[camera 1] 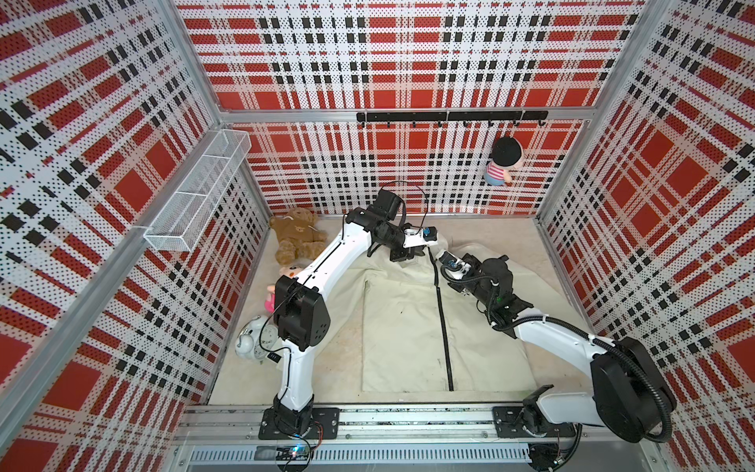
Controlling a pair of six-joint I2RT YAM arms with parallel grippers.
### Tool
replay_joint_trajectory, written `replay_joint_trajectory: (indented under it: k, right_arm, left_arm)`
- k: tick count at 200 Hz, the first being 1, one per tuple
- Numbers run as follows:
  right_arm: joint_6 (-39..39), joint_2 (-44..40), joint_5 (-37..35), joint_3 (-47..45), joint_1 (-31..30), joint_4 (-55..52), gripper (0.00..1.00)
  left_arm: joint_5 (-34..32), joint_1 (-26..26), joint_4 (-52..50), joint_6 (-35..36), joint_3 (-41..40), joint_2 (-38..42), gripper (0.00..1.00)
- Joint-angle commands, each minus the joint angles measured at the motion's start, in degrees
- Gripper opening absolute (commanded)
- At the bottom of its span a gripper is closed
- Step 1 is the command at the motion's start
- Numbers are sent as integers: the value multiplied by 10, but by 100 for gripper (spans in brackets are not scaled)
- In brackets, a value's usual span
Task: Unzip the jacket
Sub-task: Unzip the zipper on the jacket.
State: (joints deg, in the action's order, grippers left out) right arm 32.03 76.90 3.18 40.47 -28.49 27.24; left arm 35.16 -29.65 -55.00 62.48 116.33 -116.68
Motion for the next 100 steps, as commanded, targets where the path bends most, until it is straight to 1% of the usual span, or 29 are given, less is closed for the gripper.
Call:
replay_joint_trajectory:
  k: [1,28,57,100]
  right_arm:
    - [3,5,-21,28,-14,29,0]
    - [8,11,-42,30,-17,34,0]
    - [7,12,-54,32,-17,39,0]
    - [12,9,-62,34,-17,45,0]
  left_arm:
    - [49,-11,-22,-18,9,5,0]
    - [51,-13,-18,-33,10,7,11]
    - [66,-10,-18,-26,0,13,20]
    - [95,-9,-18,2,-19,33,23]
